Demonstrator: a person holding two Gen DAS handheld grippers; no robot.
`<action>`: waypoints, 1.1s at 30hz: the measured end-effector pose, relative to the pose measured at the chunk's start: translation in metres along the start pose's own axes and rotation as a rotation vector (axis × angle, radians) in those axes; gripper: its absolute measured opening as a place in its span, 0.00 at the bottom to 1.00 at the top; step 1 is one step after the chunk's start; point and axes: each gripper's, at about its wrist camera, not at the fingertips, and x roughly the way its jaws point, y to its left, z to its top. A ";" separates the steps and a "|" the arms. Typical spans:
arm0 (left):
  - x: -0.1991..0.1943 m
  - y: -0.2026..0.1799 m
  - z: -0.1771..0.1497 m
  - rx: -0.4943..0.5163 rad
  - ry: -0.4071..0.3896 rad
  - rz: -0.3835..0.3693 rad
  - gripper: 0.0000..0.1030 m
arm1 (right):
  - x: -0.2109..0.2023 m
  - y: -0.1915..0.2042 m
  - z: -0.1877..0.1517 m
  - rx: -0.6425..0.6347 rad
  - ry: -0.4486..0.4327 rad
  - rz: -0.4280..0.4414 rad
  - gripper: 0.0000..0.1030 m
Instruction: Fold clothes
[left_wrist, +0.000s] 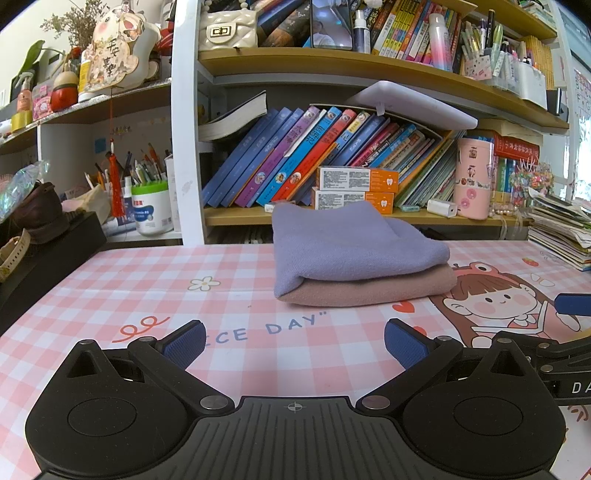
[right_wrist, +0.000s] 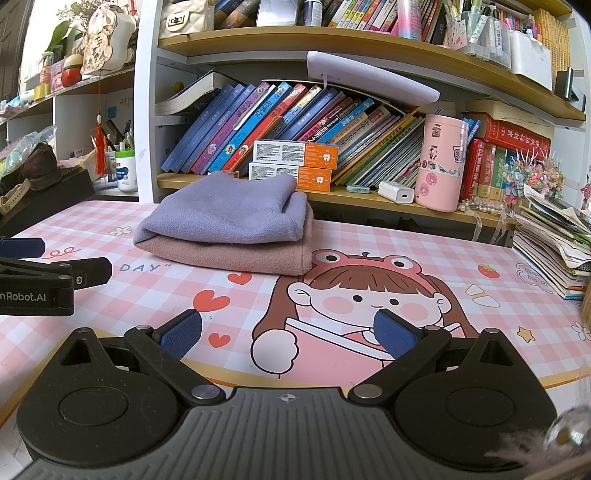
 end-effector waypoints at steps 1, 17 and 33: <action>0.000 0.000 0.000 0.000 0.000 0.000 1.00 | 0.000 0.000 0.000 0.000 0.000 0.000 0.98; 0.001 0.000 -0.001 -0.001 0.004 0.001 1.00 | 0.000 0.000 0.000 -0.002 0.001 0.000 0.98; 0.001 0.000 -0.001 -0.002 0.008 0.005 1.00 | 0.000 0.000 0.000 -0.002 0.001 0.000 0.98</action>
